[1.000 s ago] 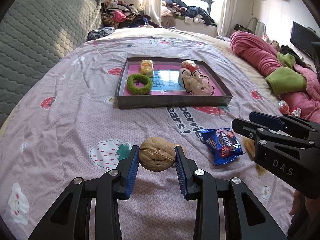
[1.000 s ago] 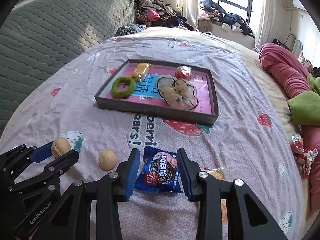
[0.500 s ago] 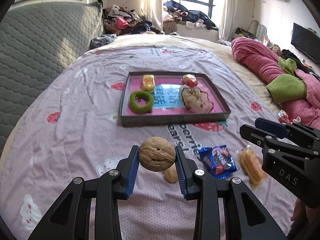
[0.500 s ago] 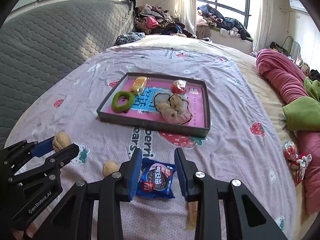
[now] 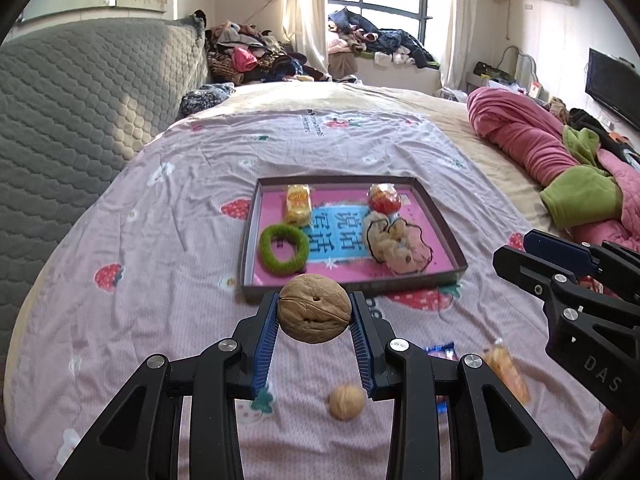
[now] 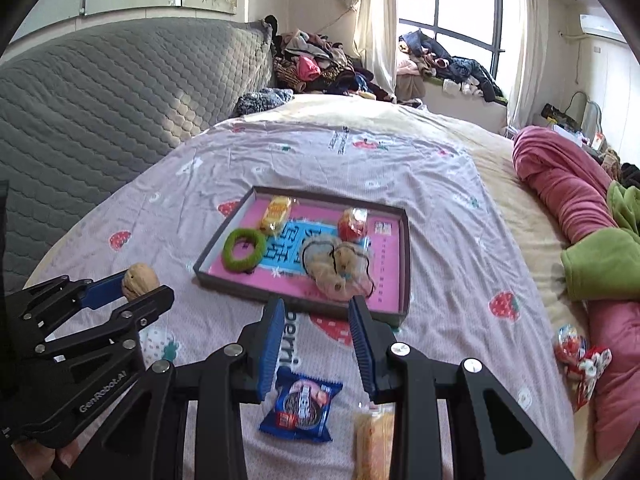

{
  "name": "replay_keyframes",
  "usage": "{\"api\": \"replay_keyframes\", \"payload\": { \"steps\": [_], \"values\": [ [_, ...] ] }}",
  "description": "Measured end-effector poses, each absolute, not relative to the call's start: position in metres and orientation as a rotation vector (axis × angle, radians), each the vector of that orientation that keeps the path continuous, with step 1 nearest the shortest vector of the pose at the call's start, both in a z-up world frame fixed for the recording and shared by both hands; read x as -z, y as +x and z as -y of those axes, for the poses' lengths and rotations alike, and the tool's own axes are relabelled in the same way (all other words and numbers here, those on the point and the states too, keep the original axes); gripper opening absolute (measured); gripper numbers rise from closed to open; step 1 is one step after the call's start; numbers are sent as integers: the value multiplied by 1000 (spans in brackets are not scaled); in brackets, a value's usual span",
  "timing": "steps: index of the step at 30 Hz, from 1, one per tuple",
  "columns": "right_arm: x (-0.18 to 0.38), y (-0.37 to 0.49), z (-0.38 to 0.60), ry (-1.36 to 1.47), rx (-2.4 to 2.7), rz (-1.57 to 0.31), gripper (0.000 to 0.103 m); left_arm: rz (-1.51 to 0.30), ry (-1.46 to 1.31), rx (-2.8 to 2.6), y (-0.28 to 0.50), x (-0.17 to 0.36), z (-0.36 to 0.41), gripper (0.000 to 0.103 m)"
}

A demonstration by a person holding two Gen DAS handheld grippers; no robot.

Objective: Organize objects
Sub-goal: 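Lift the walnut with the left tool and carry it over the tray, then lower the walnut onto the book beside the green ring and open the left tool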

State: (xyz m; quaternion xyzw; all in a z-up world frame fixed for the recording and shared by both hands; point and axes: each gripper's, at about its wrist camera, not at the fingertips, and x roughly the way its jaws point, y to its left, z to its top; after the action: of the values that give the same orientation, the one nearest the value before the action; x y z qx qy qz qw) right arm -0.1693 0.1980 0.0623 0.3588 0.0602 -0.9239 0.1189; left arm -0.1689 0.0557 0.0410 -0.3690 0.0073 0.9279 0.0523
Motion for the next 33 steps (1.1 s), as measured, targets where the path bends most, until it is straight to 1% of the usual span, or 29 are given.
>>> {"api": "replay_keyframes", "payload": {
  "steps": [10,16,25,33],
  "values": [
    [-67,-204,-201,1004,2715,-155,34,-16,-1100,-2831,-221,-49,-68,36],
    [-61,-227,-203,1001,2718,-139,34,-17,-1105,-2825,-251,-44,-76,36],
    [-37,-259,-206,1023,2713,-110,34,-23,-1158,-2808,-291,-16,-80,36],
    [-6,-280,-206,1079,2695,-97,34,-44,-1244,-2779,-327,24,-87,36]
  ]
}}
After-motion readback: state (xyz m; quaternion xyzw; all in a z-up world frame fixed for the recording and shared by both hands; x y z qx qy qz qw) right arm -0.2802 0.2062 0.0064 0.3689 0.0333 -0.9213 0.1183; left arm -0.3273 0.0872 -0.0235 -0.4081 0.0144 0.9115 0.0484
